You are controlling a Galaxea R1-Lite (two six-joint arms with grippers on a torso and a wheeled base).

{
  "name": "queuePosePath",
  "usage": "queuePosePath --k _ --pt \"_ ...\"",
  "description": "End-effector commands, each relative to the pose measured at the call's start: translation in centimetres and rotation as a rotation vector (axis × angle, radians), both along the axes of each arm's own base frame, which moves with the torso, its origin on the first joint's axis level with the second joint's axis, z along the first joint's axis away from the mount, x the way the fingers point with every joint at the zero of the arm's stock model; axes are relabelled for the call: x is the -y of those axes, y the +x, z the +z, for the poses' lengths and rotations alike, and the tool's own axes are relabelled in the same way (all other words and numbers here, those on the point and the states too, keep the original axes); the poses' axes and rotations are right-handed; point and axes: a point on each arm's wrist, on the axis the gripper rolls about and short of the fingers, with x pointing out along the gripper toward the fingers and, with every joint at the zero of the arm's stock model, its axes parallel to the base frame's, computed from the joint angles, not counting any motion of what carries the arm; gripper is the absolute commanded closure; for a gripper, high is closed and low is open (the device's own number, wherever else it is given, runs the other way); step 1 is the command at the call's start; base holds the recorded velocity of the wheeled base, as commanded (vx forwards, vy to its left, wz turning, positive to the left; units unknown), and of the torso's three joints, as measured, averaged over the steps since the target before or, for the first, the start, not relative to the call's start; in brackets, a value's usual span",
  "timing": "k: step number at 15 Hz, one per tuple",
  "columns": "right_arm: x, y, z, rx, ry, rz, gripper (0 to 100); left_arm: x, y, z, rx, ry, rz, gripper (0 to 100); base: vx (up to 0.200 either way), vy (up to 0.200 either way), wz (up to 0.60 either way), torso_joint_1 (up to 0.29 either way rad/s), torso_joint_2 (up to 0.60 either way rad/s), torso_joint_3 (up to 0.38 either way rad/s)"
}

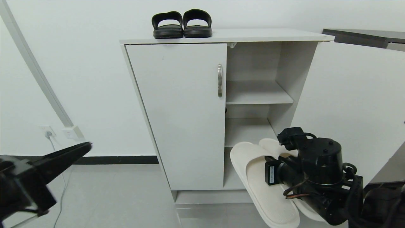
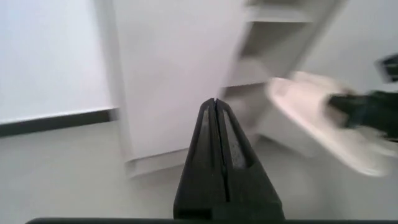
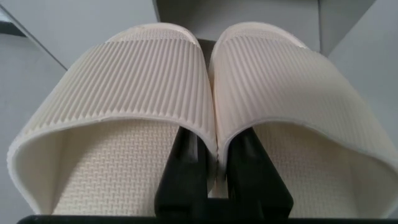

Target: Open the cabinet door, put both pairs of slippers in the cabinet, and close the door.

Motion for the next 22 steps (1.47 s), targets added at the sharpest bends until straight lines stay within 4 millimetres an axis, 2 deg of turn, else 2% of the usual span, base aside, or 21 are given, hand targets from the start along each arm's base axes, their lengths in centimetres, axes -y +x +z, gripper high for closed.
queuePosePath --k 1,3,5,6,7,12,15,22 --pt "-0.4 0.4 -1.1 -0.026 -0.025 0.0 100 -3.7 -7.0 -4.4 0.049 0.05 0.264 100 0.0 0.0 0.0 0.0 0.0 0.0" --pt "-0.5 0.4 -1.1 -0.025 -0.027 0.001 100 -4.3 -9.5 -6.8 0.065 0.047 0.387 100 0.0 0.0 0.0 0.0 0.0 0.0" --pt "-0.5 0.3 -1.1 -0.025 -0.027 0.003 100 -4.3 -11.1 -9.3 0.086 0.045 0.462 100 0.0 0.0 0.0 0.0 0.0 0.0" --pt "-0.5 0.3 -1.1 -0.025 -0.027 0.003 100 -4.3 -11.4 -9.8 0.093 0.046 0.467 100 0.0 0.0 0.0 0.0 0.0 0.0" --pt "-0.5 0.3 -1.1 -0.025 -0.027 0.003 100 -4.3 -11.7 -11.2 0.088 0.053 0.474 100 0.0 0.0 0.0 0.0 0.0 0.0" --pt "-0.5 0.2 -1.2 -0.028 -0.032 0.005 100 -4.1 -11.5 -14.4 0.053 0.071 0.563 100 0.0 0.0 0.0 0.0 0.0 0.0" --pt "-0.6 0.3 -1.5 -0.036 -0.039 0.006 100 -4.1 -11.1 -14.8 0.118 0.108 0.523 100 0.0 0.0 0.0 0.0 0.0 0.0" --pt "-1.5 -0.4 -1.9 -0.042 -0.048 0.043 100 -3.6 -11.0 -15.2 0.114 0.167 0.312 100 0.0 0.0 0.0 0.0 0.0 0.0"
